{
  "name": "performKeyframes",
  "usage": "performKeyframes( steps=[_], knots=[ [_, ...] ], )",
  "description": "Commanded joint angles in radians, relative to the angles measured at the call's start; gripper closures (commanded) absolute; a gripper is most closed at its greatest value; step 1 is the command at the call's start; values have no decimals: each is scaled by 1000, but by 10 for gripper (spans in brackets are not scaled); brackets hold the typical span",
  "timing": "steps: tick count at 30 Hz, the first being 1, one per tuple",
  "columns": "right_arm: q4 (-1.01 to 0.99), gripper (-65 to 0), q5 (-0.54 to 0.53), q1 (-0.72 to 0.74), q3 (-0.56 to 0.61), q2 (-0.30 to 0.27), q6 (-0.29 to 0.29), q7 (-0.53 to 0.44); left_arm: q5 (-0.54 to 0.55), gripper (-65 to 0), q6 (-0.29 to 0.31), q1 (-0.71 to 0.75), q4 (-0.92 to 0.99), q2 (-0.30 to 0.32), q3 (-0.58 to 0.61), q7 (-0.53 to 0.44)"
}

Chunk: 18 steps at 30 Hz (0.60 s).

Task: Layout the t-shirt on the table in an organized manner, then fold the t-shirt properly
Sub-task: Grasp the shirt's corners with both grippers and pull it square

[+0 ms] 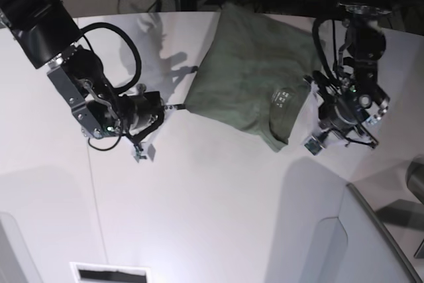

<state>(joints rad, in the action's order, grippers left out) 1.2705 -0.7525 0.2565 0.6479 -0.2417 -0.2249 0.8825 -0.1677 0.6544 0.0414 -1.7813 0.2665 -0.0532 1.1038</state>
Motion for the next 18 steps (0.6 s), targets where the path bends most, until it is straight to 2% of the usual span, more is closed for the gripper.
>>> performKeyframes(
  steps=[1, 9, 13, 18],
  knots=[
    [18, 0, -9, 27, -4, 3, 6, -7, 7, 0, 5, 30, -30, 3, 3, 17],
    [11, 0, -9, 31, -4, 3, 6, -9, 12, 0, 3, 208, -32, -46, 39, 2],
    [11, 0, -9, 31, -4, 3, 6, -9, 3, 0, -3, 236, 53, -55, 25, -95],
    [11, 0, -8, 30, -4, 3, 6, -9, 3, 0, -3, 219, 166, -43, 22, -115]
  ],
)
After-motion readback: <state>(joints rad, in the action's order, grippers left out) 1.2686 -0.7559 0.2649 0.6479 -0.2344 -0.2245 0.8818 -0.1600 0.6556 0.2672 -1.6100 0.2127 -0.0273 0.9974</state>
